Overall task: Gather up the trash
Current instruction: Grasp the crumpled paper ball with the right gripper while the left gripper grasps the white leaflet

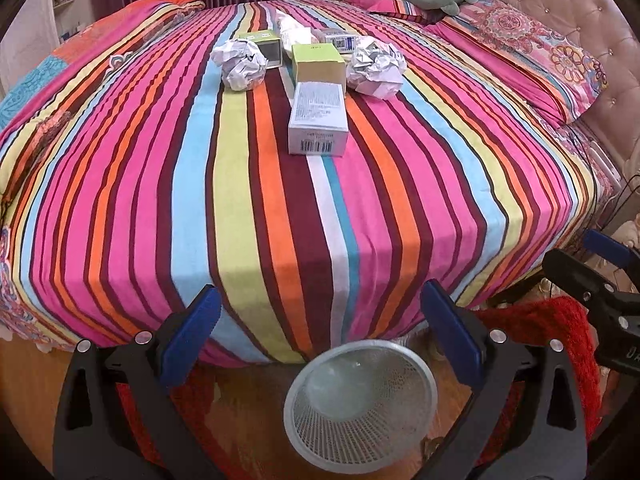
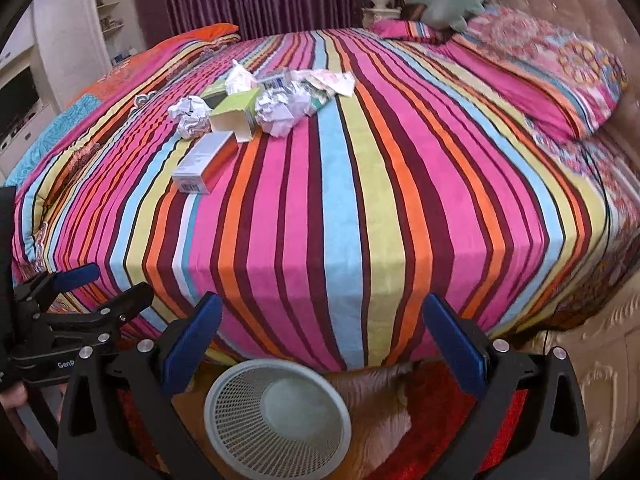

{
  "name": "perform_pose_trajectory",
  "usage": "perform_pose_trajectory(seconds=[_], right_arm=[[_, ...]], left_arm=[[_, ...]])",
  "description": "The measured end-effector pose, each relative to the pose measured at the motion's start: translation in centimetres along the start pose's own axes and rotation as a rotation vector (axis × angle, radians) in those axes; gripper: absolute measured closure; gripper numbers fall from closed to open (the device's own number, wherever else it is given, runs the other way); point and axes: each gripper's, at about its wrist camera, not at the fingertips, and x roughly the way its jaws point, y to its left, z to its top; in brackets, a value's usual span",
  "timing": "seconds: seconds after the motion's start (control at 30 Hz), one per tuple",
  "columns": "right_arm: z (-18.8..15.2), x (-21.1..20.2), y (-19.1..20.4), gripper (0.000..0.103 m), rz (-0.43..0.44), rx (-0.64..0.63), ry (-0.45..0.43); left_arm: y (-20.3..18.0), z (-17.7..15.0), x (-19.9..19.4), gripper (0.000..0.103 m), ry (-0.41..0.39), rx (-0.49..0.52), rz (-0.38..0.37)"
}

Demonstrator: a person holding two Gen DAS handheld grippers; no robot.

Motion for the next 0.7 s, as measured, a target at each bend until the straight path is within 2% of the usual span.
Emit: perform_pose_trajectory(seconds=[0.2, 0.43, 0.7], right_arm=[[2.8, 1.4, 0.2, 0.007, 0.028, -0.03, -0.049], [8.1, 3.6, 0.1, 0.006, 0.045, -0.032, -0.129], [13.3, 8.4, 0.7, 0.007, 0.095, -0.044, -0.115]], left_arm=[[0.3, 2.8, 1.7, 0.006, -0.019, -0.001, 0.005], [0.9, 6.8, 4.1, 0.006, -0.057, -0.02, -0.002], [1.2, 10.7, 7.4, 0.006, -0.059, -0.042, 0.006]])
